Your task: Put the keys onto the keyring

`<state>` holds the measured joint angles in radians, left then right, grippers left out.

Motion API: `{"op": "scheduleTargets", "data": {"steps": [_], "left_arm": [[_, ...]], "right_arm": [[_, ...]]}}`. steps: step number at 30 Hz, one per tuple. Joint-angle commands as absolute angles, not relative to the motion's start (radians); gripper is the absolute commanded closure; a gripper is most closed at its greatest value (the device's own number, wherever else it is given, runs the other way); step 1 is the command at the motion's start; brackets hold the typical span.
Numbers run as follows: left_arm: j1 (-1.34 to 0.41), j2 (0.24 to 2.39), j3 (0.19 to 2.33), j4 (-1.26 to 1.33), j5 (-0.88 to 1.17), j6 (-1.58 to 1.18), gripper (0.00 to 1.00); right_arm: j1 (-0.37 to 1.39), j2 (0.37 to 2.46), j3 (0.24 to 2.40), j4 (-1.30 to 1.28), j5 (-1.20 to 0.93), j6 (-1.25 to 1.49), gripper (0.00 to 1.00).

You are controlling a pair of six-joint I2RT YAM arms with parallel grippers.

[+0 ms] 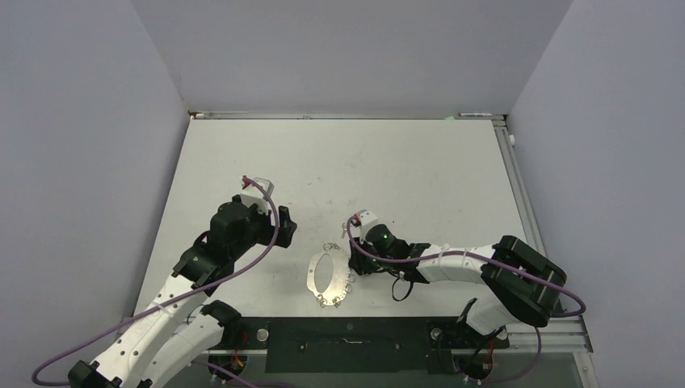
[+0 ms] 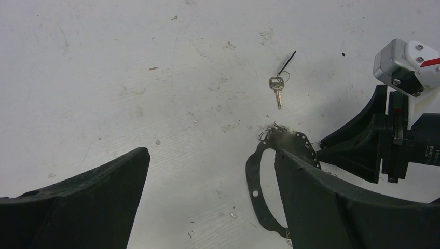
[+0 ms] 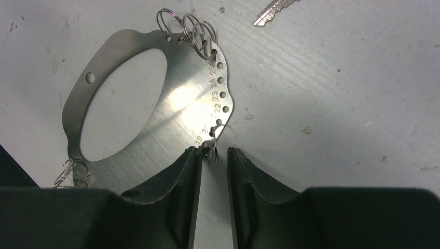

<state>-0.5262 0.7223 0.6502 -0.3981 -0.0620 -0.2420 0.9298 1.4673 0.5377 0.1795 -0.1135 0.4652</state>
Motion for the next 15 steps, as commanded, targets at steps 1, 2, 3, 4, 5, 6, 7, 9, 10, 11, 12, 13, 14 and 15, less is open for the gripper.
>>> {"op": "scheduleTargets", "data": {"steps": [1, 2, 3, 4, 5, 6, 7, 9, 10, 11, 12, 13, 14, 15], "left_arm": [[-0.518, 0.722, 0.681, -0.351, -0.045, -0.232, 0.13], [-0.518, 0.722, 0.681, -0.35, -0.043, -0.23, 0.14], [-0.518, 0.724, 0.681, -0.351, -0.043, -0.23, 0.14], [-0.517, 0.724, 0.681, -0.351, -0.043, -0.23, 0.15], [-0.517, 0.724, 0.682, -0.351, -0.042, -0.229, 0.16], [-0.517, 0.723, 0.682, -0.351, -0.039, -0.229, 0.16], [-0.517, 0.721, 0.683, -0.351, -0.034, -0.228, 0.17], [-0.517, 0.716, 0.682, -0.344, -0.013, -0.225, 0.17], [-0.517, 0.711, 0.679, -0.34, -0.002, -0.223, 0.17], [-0.516, 0.703, 0.676, -0.331, 0.028, -0.218, 0.18], [-0.516, 0.694, 0.672, -0.319, 0.055, -0.214, 0.19], [-0.516, 0.682, 0.664, -0.297, 0.085, -0.212, 0.19], [-0.516, 0.667, 0.649, -0.275, 0.114, -0.212, 0.2], [-0.516, 0.652, 0.638, -0.251, 0.141, -0.212, 0.21]], "right_arm": [[0.928, 1.474, 0.535, 0.233, -0.124, 0.458, 0.77], [0.928, 1.474, 0.536, 0.233, -0.126, 0.457, 0.83], [0.929, 1.474, 0.535, 0.232, -0.126, 0.455, 0.9], [0.928, 1.472, 0.536, 0.231, -0.127, 0.453, 0.93], [0.928, 1.468, 0.537, 0.229, -0.13, 0.447, 0.95], [0.929, 1.463, 0.539, 0.227, -0.134, 0.442, 0.95], [0.929, 1.456, 0.54, 0.224, -0.138, 0.435, 0.95], [0.929, 1.437, 0.547, 0.213, -0.147, 0.412, 0.95], [0.93, 1.425, 0.552, 0.207, -0.153, 0.396, 0.95], [0.929, 1.413, 0.559, 0.197, -0.158, 0.379, 0.95], [0.929, 1.402, 0.565, 0.187, -0.163, 0.362, 0.95], [0.929, 1.389, 0.574, 0.173, -0.169, 0.342, 0.95], [0.929, 1.378, 0.585, 0.156, -0.178, 0.325, 0.95], [0.929, 1.364, 0.596, 0.141, -0.183, 0.309, 0.95]]}}
